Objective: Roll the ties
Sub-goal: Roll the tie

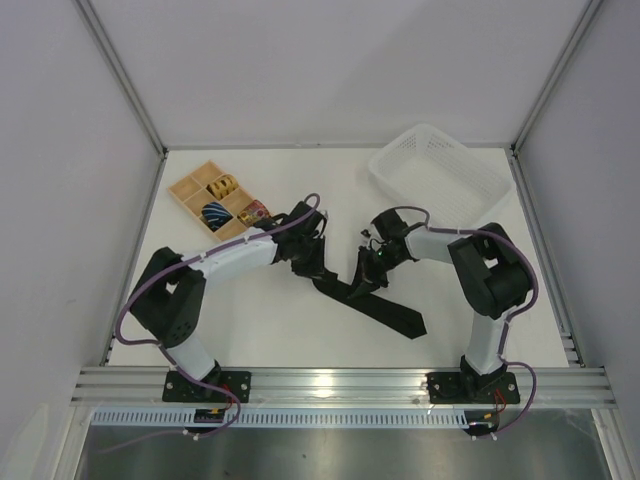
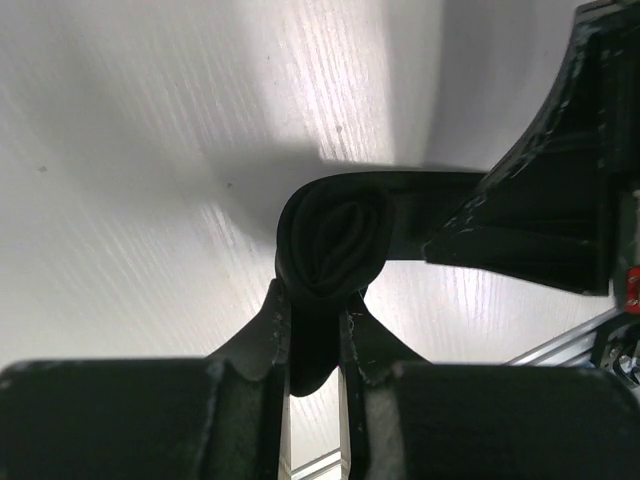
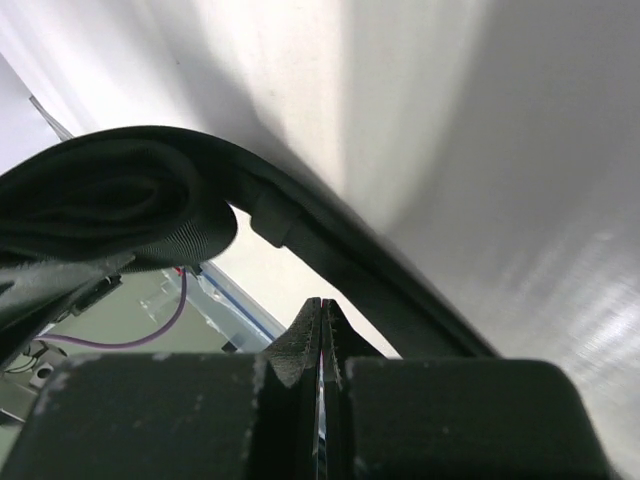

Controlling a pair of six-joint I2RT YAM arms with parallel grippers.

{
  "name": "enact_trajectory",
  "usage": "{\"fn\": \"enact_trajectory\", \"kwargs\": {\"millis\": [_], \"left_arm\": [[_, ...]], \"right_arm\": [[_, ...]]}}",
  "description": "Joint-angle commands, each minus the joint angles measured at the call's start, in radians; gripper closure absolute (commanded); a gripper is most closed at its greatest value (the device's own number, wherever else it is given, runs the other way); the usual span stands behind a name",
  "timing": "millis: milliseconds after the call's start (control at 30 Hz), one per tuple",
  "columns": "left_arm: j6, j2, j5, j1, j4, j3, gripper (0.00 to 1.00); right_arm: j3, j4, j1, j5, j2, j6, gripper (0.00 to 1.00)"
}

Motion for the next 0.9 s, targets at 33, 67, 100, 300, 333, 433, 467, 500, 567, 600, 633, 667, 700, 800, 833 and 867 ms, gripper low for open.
{"fn": "enact_trajectory", "kwargs": {"millis": [33, 67, 100, 300, 333, 433, 467, 500, 567, 600, 633, 667, 700, 800, 833, 867], "left_arm": [[0.022, 0.025, -0.075, -0.044, -0.097, 0.09, 1.0], [0.02, 0.031, -0.081, -0.05, -0.108, 0.098, 1.0], [0.022, 0.042, -0.084, -0.059, -0.126, 0.106, 1.0], [0.033, 0.094, -0.141, -0.105, -0.2, 0.173, 0.99], [0.039, 0.099, -0.156, -0.11, -0.212, 0.193, 1.0], [0.046, 0.123, -0.188, -0.13, -0.244, 0.23, 1.0], [0.046, 0.128, -0.204, -0.134, -0.252, 0.239, 1.0], [0.048, 0.14, -0.208, -0.145, -0.264, 0.259, 1.0], [0.048, 0.151, -0.211, -0.159, -0.273, 0.274, 0.99], [0.046, 0.155, -0.205, -0.164, -0.272, 0.285, 1.0], [0.045, 0.159, -0.198, -0.168, -0.266, 0.288, 1.0], [0.043, 0.163, -0.178, -0.173, -0.263, 0.291, 0.92], [0.043, 0.165, -0.172, -0.182, -0.255, 0.294, 0.81], [0.043, 0.174, -0.107, -0.197, -0.223, 0.301, 0.65], [0.04, 0.174, -0.093, -0.2, -0.212, 0.296, 0.64], [0.037, 0.172, -0.084, -0.207, -0.195, 0.293, 0.64]], "right_arm": [[0.039, 0.079, 0.024, -0.022, 0.02, 0.073, 1.0], [0.047, 0.087, 0.03, -0.033, 0.027, 0.082, 1.0], [0.053, 0.099, 0.032, -0.036, 0.035, 0.09, 1.0], [0.113, 0.099, 0.041, -0.039, 0.095, 0.116, 1.0], [0.122, 0.1, 0.044, -0.04, 0.098, 0.116, 1.0], [0.131, 0.094, 0.05, -0.037, 0.107, 0.119, 1.0], [0.134, 0.1, 0.052, -0.037, 0.107, 0.122, 1.0], [0.135, 0.102, 0.055, -0.037, 0.109, 0.124, 1.0], [0.139, 0.107, 0.058, -0.039, 0.116, 0.13, 1.0], [0.139, 0.107, 0.06, -0.039, 0.116, 0.131, 1.0], [0.139, 0.108, 0.063, -0.039, 0.115, 0.133, 1.0], [0.139, 0.108, 0.064, -0.039, 0.115, 0.131, 1.0], [0.138, 0.107, 0.066, -0.037, 0.113, 0.133, 1.0], [0.136, 0.102, 0.064, -0.033, 0.115, 0.13, 1.0], [0.135, 0.099, 0.064, -0.028, 0.116, 0.13, 1.0], [0.135, 0.094, 0.064, -0.025, 0.116, 0.128, 1.0]]}}
